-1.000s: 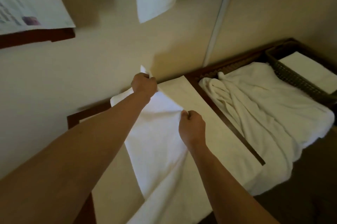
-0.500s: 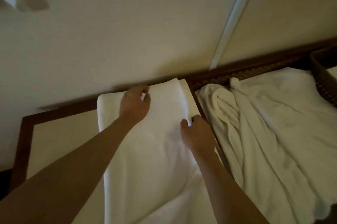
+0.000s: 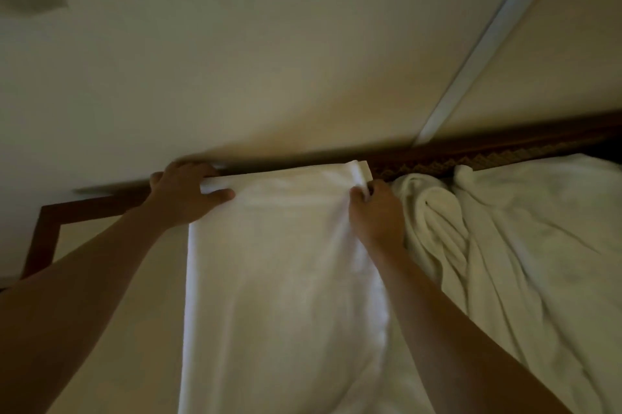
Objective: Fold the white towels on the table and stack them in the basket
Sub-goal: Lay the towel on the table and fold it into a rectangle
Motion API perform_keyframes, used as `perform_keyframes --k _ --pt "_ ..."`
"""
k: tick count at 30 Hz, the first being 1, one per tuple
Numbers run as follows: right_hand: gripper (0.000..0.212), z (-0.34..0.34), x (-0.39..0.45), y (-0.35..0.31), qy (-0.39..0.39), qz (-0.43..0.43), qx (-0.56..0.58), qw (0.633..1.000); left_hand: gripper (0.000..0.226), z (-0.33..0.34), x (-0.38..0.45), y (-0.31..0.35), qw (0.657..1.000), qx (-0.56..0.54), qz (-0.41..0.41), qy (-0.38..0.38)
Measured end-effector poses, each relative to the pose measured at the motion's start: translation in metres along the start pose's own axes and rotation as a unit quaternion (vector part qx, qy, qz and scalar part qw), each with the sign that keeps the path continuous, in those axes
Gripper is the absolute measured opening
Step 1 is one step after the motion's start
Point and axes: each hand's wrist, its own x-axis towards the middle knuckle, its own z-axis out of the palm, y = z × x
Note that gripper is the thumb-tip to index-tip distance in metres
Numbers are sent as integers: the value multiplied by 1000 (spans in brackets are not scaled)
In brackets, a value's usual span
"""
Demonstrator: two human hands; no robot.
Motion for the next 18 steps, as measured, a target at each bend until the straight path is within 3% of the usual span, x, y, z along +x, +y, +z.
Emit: perform_keyframes --k 3,5,7,10,15,18 --pt "38 -1 30 -14 -47 9 13 999 58 -2 5 -1 999 -35 18 16" --pt "33 -4 46 -16 -39 -38 2 999 54 -1 6 -3 999 -49 16 13" --pt "33 -5 48 -7 -3 -87 -17 996 60 1 5 -6 998 -57 -1 -3" --pt "35 -1 40 5 54 -87 -64 993 73 3 5 -5 997 -74 -14 1" --pt "37 1 48 1 47 -95 -97 990 78 5 5 -2 992 -110 -60 8" --pt "35 4 47 -1 61 -110 -95 987 57 11 -1 -2 993 -87 -71 48"
